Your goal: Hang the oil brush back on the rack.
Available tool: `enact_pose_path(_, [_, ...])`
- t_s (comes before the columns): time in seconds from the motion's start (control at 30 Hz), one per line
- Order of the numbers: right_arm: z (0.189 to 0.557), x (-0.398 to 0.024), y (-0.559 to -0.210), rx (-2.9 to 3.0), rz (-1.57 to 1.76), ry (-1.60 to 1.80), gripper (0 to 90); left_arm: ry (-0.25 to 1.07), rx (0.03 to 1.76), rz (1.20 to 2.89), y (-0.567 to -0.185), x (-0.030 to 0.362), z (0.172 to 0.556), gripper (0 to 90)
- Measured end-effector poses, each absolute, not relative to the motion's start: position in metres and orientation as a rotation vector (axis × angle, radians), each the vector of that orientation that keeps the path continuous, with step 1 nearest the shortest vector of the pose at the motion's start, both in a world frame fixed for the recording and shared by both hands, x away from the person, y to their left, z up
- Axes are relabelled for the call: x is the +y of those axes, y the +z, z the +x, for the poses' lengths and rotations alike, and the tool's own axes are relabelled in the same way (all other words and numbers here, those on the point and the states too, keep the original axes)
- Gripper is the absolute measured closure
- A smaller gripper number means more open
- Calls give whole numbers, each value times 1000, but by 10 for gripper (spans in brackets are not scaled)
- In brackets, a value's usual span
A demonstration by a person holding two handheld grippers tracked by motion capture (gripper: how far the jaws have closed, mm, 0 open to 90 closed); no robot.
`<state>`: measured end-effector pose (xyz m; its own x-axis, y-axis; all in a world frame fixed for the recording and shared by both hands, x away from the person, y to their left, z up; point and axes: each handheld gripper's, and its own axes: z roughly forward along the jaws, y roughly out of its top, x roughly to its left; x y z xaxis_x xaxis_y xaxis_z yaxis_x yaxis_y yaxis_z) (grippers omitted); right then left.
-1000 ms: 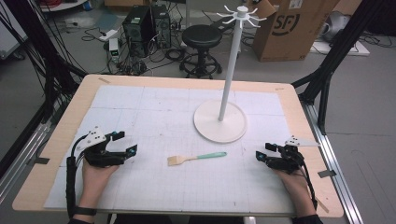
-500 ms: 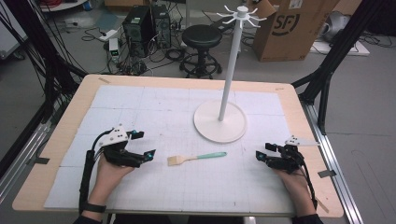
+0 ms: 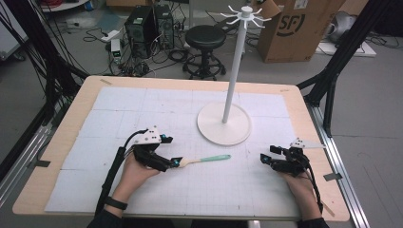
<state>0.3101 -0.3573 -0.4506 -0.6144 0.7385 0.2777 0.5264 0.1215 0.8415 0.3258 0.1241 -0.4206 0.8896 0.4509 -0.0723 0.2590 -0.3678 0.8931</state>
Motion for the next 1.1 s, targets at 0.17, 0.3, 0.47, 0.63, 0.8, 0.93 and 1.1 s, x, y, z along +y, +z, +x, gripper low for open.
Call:
enact_pose_path(0.17, [310,-357,-451,2187,1256,1496,284,191,480,2007,-423,103,330,158])
enact_pose_path(0.3, [311,-357,-451,2187,1253,1495,284,176,465,2041,-430,91,333,172])
enact_pose_path(0.47, [311,-357,-451,2187,1255,1495,283,159,442,2087,-438,76,337,211])
enact_pose_path(0.63, [311,-357,-451,2188,1256,1496,284,149,422,2129,-443,66,338,299])
enact_pose_path(0.8, [311,-357,-451,2188,1255,1495,284,145,405,2153,-446,60,338,411])
enact_pose_path(0.93, [311,-357,-451,2188,1253,1495,284,148,409,2174,-448,57,340,503])
enact_pose_path(1.1, [311,-357,-451,2188,1254,1495,284,155,392,2188,-449,54,339,614])
